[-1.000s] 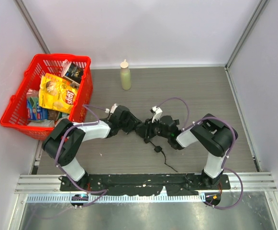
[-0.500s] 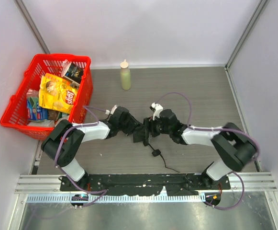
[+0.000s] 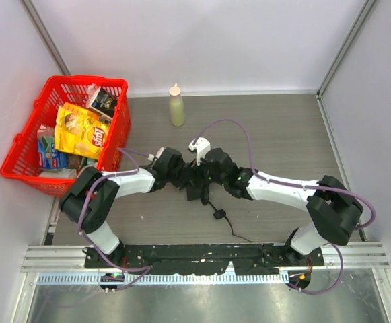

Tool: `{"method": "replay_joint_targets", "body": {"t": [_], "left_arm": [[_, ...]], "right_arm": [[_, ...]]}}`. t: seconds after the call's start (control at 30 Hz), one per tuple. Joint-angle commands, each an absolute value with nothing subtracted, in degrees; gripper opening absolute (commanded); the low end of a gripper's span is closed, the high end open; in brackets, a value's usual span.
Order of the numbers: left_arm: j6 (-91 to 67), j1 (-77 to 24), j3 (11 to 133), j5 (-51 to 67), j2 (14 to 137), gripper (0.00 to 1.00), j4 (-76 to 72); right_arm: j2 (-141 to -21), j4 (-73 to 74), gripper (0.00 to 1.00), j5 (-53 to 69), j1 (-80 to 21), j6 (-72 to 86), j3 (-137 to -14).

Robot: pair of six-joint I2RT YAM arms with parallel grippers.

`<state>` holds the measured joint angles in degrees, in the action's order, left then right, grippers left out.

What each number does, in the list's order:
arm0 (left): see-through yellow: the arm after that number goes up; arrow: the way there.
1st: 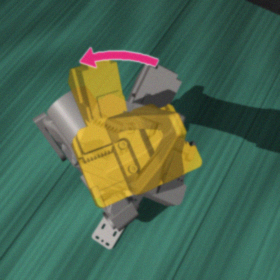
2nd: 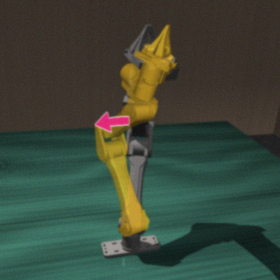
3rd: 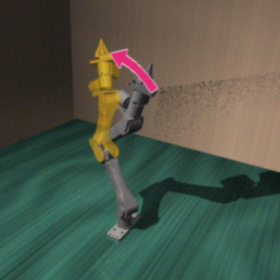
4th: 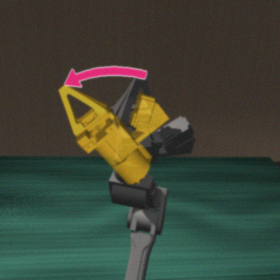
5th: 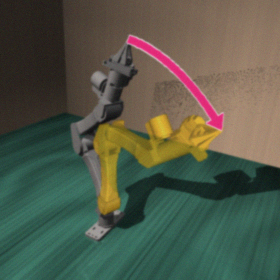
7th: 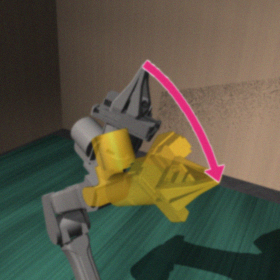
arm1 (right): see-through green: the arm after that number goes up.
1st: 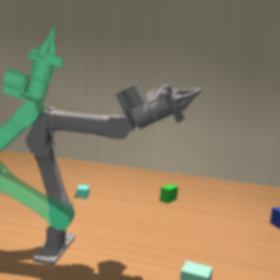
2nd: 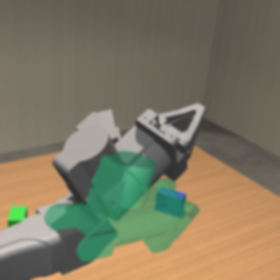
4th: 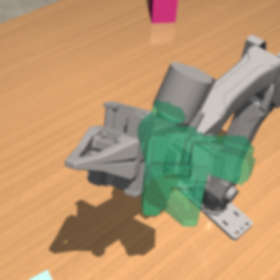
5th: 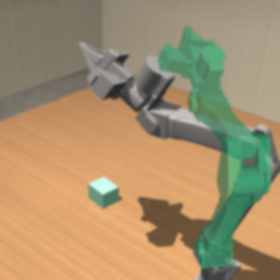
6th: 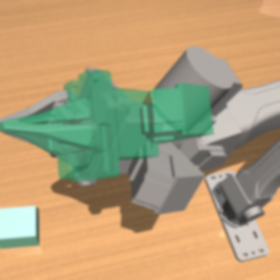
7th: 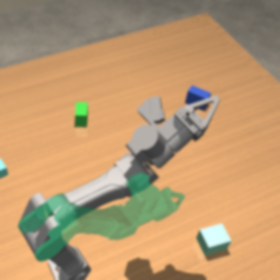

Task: Put away the umbrella

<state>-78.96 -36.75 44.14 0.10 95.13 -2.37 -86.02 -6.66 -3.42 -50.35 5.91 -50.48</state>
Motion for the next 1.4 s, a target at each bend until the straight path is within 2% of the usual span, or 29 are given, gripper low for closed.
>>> {"method": "replay_joint_targets", "body": {"t": [0.0, 0.27, 0.5, 0.57, 0.63, 0.7, 0.73, 0.77, 0.8, 0.83, 0.9, 0.93, 1.0, 1.1, 1.17, 1.37], "left_arm": [[-76.99, -36.56, 41.83, -0.62, 99.05, 0.0, 13.97], [-77.87, -36.65, 42.1, 1.58, 99.67, 0.0, 13.98], [-79.54, -36.74, 41.75, 3.77, 99.49, 0.0, 14.5], [-80.24, -36.65, 41.92, 4.65, 99.75, 0.0, 14.77], [-80.24, -36.74, 42.19, 4.49, 99.76, 0.0, 15.2], [-80.07, -36.65, 42.45, 3.96, 99.41, 0.0, 15.91], [-79.98, -36.65, 42.36, 3.61, 99.14, 0.0, 15.91], [-79.89, -36.74, 42.28, 3.26, 98.79, 0.0, 15.91], [-79.63, -36.83, 42.28, 2.73, 98.7, 0.0, 15.82], [-79.02, -36.91, 42.45, 2.12, 98.44, 0.0, 15.82], [-77.53, -37.09, 42.71, 0.89, 97.74, 0.0, 15.82], [-76.65, -37.26, 42.71, 0.53, 97.3, 0.05, 15.82], [-74.89, -37.44, 42.28, -3.59, 95.81, 0.27, 15.65], [-73.39, -37.62, 41.14, -6.23, 93.87, 0.46, 14.24], [-72.52, -37.97, 40.96, -7.46, 93.26, 0.54, 14.06], [-71.72, -38.67, 41.22, -8.96, 93.51, 0.64, 14.06]], "right_arm": [[-88.85, -9.92, 0.74, -7.91, -53.69, 0.53, -47.64], [-91.05, -22.76, 0.75, -9.31, -55.63, -1.32, -38.32], [-98.94, -28.13, 0.75, -22.57, -59.58, -4.65, -40.16], [-102.19, -28.3, 0.72, -26.08, -60.11, -5.62, -42.27], [-105.27, -28.74, 0.66, -29.17, -60.12, -5.8, -43.33], [-106.43, -29.88, 0.5, -29.88, -60.12, -4.49, -43.24], [-106.44, -30.75, 0.31, -29.88, -60.12, -3.96, -42.46], [-106.26, -31.54, 0.24, -29.45, -60.12, -3.0, -42.1], [-106.09, -32.42, 0.08, -28.66, -60.12, -1.86, -41.23], [-105.39, -32.87, 0.01, -27.96, -60.12, -1.41, -40.87], [-103.29, -33.92, 0.01, -24.27, -59.59, 0.0, -39.12], [-102.58, -35.06, 0.01, -21.21, -59.15, 2.96, -37.63], [-99.68, -36.11, 0.0, -14.81, -57.31, 6.57, -35.61], [-95.28, -38.32, 0.01, -5.64, -53.19, 10.8, -33.31], [-93.43, -40.51, 0.01, 1.82, -50.38, 14.22, -31.65], [-92.2, -49.73, 0.01, 19.57, -41.67, 26.87, -29.62]]}}
